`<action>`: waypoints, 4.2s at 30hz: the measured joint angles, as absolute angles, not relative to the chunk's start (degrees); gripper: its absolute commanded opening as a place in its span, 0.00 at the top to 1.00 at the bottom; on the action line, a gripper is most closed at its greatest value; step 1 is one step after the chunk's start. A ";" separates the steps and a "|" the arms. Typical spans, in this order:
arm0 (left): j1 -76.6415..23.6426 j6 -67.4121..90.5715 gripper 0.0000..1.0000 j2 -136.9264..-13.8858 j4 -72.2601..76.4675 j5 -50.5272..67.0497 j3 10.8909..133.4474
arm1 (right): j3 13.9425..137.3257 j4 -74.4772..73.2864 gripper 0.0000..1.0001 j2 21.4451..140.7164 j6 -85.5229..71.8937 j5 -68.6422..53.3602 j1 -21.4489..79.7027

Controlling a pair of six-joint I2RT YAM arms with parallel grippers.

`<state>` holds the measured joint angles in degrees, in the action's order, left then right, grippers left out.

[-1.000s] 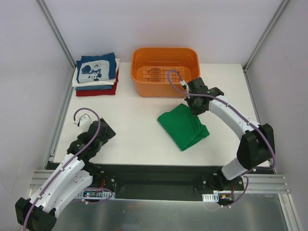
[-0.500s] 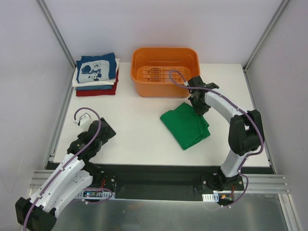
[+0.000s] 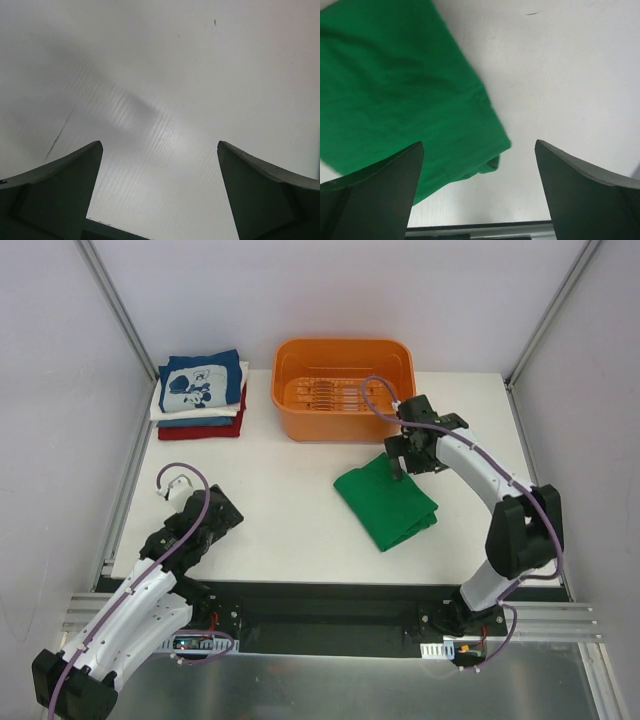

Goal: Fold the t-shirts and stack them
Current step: Fold the long partially folded tshirt into a neat square, then put the neatly folded tshirt into the corner of the board with the left arm

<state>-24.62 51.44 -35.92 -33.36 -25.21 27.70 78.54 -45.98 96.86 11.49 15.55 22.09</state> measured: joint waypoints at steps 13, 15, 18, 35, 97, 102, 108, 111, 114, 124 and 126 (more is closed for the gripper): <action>-24.62 50.72 0.01 -35.75 -33.23 -20.86 27.73 | 72.95 -40.93 0.03 98.54 5.67 9.87 34.50; -24.62 50.50 0.01 -35.22 -33.21 -20.18 27.73 | 72.95 -40.95 0.03 102.72 5.13 10.39 35.68; -24.62 50.37 0.01 -34.30 -33.21 -19.51 27.73 | 73.17 -41.12 0.03 107.31 4.67 10.92 37.91; -24.62 49.41 0.01 -29.19 -33.26 -13.28 28.14 | 75.42 -37.63 0.03 106.74 12.05 9.06 60.12; -46.59 47.07 0.01 -58.59 -14.06 -4.82 33.30 | 49.74 -32.25 0.03 58.41 -7.51 11.51 34.39; -44.53 46.89 0.09 -69.01 -15.55 -5.19 36.51 | 47.59 -34.02 0.03 56.66 -7.64 13.15 32.93; -44.53 47.00 0.20 -79.68 -14.76 -4.51 42.37 | 46.96 -34.63 0.03 57.01 -7.51 14.13 32.80; -44.58 47.13 0.32 -84.20 -13.93 -3.49 44.12 | 46.96 -34.76 0.03 57.01 -7.27 14.50 32.75; -45.50 47.27 0.44 -87.42 -13.76 -3.25 46.17 | 46.72 -34.81 0.03 57.01 -6.76 14.81 32.73; -50.68 48.23 0.99 -97.17 -12.53 -3.79 54.63 | 44.99 -35.00 0.03 56.60 -5.65 15.40 32.42; -50.70 48.21 1.00 -97.89 -13.23 -4.45 55.86 | 44.73 -34.98 0.03 55.94 -5.48 15.64 32.34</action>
